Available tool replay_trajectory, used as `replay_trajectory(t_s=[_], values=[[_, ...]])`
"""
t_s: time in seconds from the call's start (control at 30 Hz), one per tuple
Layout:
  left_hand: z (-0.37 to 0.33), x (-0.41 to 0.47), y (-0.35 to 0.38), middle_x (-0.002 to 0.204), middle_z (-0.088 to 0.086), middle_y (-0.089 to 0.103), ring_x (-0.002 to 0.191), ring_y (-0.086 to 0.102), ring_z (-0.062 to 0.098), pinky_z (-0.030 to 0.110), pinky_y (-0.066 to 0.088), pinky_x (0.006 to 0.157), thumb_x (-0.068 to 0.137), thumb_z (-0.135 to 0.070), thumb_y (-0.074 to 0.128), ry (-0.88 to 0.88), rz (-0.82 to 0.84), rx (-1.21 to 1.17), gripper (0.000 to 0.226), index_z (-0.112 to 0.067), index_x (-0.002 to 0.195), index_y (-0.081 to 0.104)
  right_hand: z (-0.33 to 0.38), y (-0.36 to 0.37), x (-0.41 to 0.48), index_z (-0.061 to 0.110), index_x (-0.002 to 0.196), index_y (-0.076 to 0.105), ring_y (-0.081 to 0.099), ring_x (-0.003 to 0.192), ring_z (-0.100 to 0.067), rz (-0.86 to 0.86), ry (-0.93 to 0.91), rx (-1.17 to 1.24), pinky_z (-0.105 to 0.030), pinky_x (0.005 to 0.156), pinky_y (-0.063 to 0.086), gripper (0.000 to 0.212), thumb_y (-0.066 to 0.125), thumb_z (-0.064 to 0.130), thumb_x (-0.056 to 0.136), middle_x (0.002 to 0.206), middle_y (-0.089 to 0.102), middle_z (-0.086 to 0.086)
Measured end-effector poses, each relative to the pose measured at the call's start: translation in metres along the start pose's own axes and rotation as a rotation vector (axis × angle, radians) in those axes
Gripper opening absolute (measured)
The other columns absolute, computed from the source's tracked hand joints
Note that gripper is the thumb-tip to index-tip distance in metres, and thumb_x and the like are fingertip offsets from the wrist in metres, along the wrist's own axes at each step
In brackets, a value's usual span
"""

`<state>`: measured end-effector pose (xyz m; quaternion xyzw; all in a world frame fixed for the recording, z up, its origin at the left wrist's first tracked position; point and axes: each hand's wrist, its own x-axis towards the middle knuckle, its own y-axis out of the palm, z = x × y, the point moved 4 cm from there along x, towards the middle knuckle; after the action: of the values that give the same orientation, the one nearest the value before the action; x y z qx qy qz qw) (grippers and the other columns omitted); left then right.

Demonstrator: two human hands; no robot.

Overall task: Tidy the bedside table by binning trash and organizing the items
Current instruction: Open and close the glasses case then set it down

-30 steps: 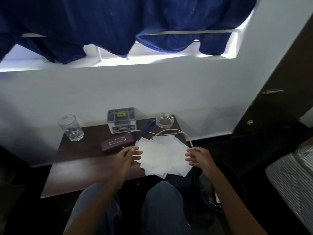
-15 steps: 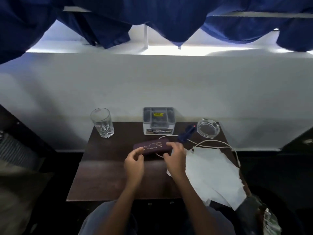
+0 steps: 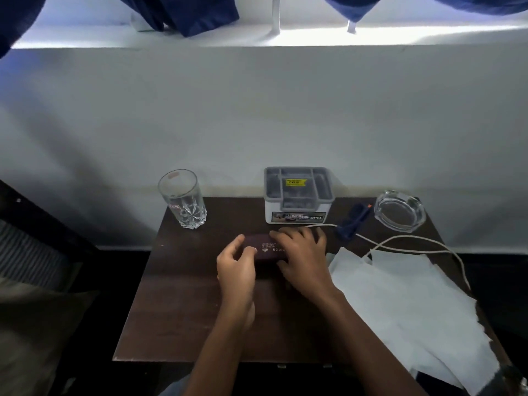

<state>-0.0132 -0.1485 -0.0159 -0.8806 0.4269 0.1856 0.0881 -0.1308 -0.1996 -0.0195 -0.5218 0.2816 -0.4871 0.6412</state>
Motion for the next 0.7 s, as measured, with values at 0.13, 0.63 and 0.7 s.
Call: replay_trajectory(t_s=[0.13,0.63,0.7], values=[[-0.001,0.005,-0.012,0.143,0.005,0.044,0.13,0.043,0.018,0.032,0.036,0.108,0.089,-0.018,0.058,-0.027,0.021,-0.106,0.058,-0.009,0.142,0.037,0.012,-0.017,0.003,0.024,0.132,0.05,0.049,0.115,-0.014,0.002,0.1,0.499,-0.03,0.097,0.038,0.059,0.071,0.028,0.077,0.127,0.056,0.008],[-0.03,0.004,-0.033,0.081,-0.007,0.072,0.082,0.068,0.01,0.036,0.056,0.08,0.072,-0.039,0.076,0.286,0.108,0.25,0.028,-0.02,0.092,0.071,0.043,-0.021,-0.017,0.026,0.102,0.068,0.068,0.088,-0.004,0.025,0.167,1.048,-0.028,0.079,0.057,0.024,0.064,0.011,0.084,0.089,0.07,0.013],[-0.032,0.005,-0.038,0.078,-0.009,0.07,0.081,0.067,0.01,0.036,0.056,0.079,0.071,-0.044,0.075,0.332,0.068,0.329,0.034,-0.02,0.095,0.072,0.046,-0.022,-0.017,0.028,0.096,0.068,0.068,0.084,-0.004,0.053,0.142,1.058,-0.024,0.073,0.057,0.025,0.063,0.007,0.084,0.088,0.071,0.01]])
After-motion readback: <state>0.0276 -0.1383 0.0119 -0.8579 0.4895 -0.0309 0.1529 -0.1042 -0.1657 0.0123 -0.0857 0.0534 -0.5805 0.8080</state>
